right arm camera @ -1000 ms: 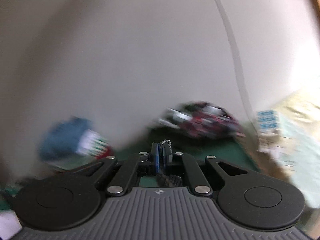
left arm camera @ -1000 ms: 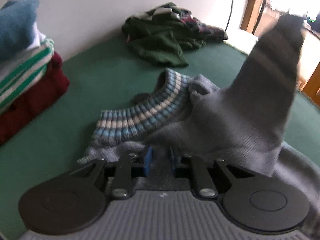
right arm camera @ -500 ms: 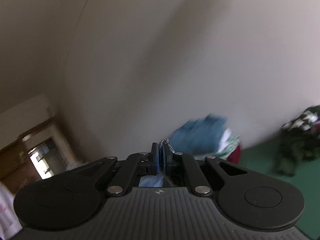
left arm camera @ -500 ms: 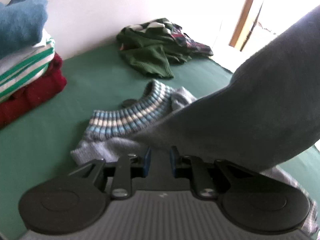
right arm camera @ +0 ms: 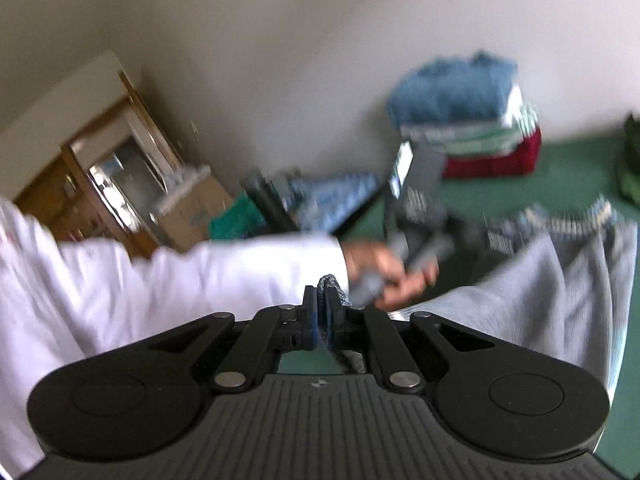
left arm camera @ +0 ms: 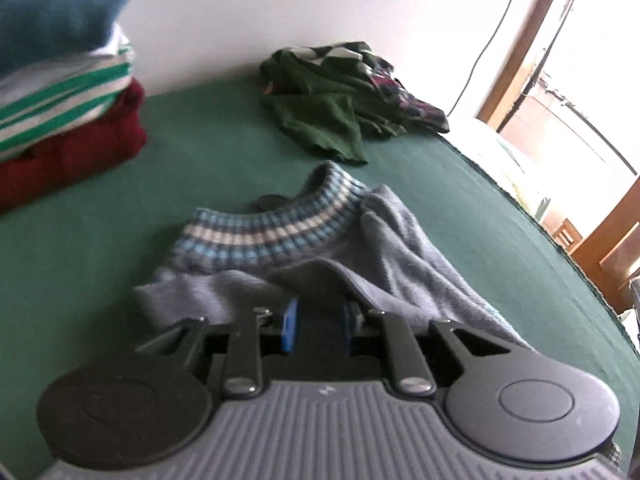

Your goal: Fold clothes

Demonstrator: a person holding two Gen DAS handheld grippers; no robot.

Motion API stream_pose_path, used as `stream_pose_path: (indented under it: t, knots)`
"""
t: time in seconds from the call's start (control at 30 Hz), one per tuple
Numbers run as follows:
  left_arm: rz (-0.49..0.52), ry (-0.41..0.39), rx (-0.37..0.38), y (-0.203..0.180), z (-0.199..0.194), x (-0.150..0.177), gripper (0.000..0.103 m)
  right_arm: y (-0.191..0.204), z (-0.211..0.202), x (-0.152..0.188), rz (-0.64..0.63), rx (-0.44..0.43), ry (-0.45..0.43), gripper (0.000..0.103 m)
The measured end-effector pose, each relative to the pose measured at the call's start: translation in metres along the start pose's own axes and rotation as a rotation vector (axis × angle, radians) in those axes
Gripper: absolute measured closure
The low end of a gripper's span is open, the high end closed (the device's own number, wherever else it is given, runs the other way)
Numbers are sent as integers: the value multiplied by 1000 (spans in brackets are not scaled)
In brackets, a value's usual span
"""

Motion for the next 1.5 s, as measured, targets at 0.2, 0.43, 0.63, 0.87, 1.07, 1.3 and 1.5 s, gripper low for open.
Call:
stream_pose_path:
  t: [0.2,0.43,0.63,0.87,1.07,1.3,1.5]
  knots:
    - [-33,10,-10,19,-20,6,78,-6,1,53,14,56,151,99]
    - [-73,38,73,13,-31,19,71,-12,-6,82,41,78,264,99]
    - [-59,43,99,-1,-30,23,50,-21,-4,92,4,128,311,99]
    - [-69,47,67,-6,-19,22,38,-14,6,105,-116,188,356,93]
    - [-59,61,55,-18,-7,21,51,1,15,95,-168,195,269,63]
    - [-47,51,40,-26,-8,24,95,11,53,129,-255,180,363,65]
    - [-60,6,18,-24,-21,16,103,-3,45,127,-245,224,391,96]
Point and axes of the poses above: each gripper's, at about its wrist camera, not at the fingertips, and z roughly the way its jaws point, y to its left, x to its underside, the point moved 7 cm from there along z, roughly the way its jaws point, and after that the axes turned 7 degrees about -y, right-handed, at the moved point
